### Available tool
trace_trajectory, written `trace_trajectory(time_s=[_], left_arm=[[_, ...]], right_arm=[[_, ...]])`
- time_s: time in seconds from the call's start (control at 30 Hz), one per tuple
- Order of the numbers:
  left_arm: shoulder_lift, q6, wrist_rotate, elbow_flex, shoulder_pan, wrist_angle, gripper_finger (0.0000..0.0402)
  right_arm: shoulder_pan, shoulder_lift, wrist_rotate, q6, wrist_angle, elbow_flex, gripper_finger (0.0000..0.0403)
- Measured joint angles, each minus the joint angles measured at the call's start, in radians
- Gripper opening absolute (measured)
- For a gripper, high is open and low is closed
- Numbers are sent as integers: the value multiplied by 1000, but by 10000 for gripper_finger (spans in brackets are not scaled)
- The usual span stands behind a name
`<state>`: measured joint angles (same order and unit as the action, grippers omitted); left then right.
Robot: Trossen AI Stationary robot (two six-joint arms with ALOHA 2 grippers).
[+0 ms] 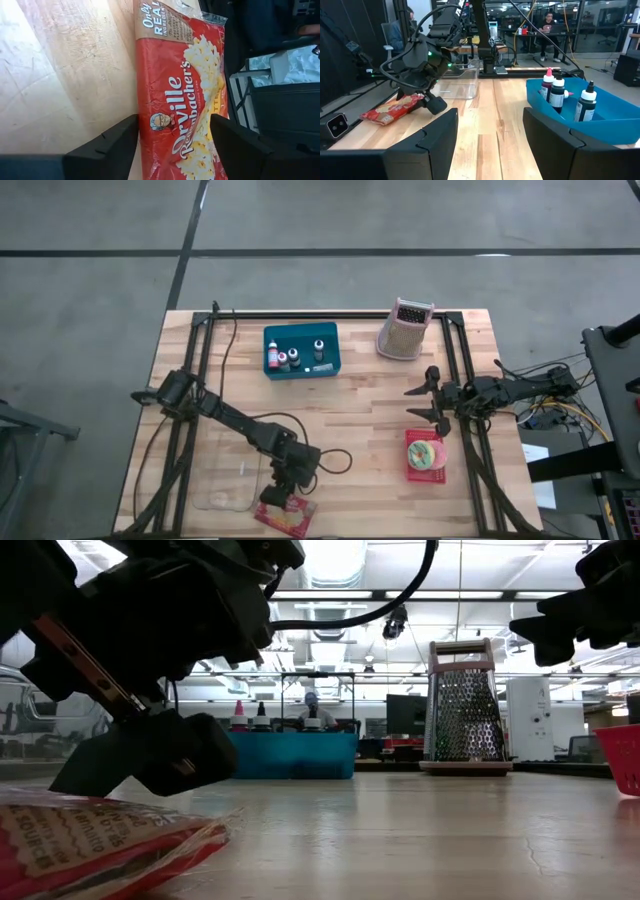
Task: Pick & Place Food Item
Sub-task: Put the orange popcorn bag into the transparent bin
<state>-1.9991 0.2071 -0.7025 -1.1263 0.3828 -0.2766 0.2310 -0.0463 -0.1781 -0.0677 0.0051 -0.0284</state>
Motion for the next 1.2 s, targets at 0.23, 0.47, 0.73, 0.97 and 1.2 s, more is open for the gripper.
trace_trajectory(time_s=[0.23, 0.47, 0.73, 0.97, 1.2], left_arm=[[0, -40, 3, 1, 6, 2, 184], [0, -72, 0, 1, 6, 15, 120], [0, -155, 34, 1, 6, 15, 26], [0, -190, 34, 0, 6, 28, 3], [5, -207, 87, 0, 9, 52, 1]], right_arm=[[0, 0, 0, 0, 0, 0, 219], [0, 0, -1, 0, 0, 0, 219], [0, 0, -4, 0, 0, 0, 219], [0, 0, -5, -2, 0, 0, 219], [0, 0, -5, -4, 0, 0, 219]])
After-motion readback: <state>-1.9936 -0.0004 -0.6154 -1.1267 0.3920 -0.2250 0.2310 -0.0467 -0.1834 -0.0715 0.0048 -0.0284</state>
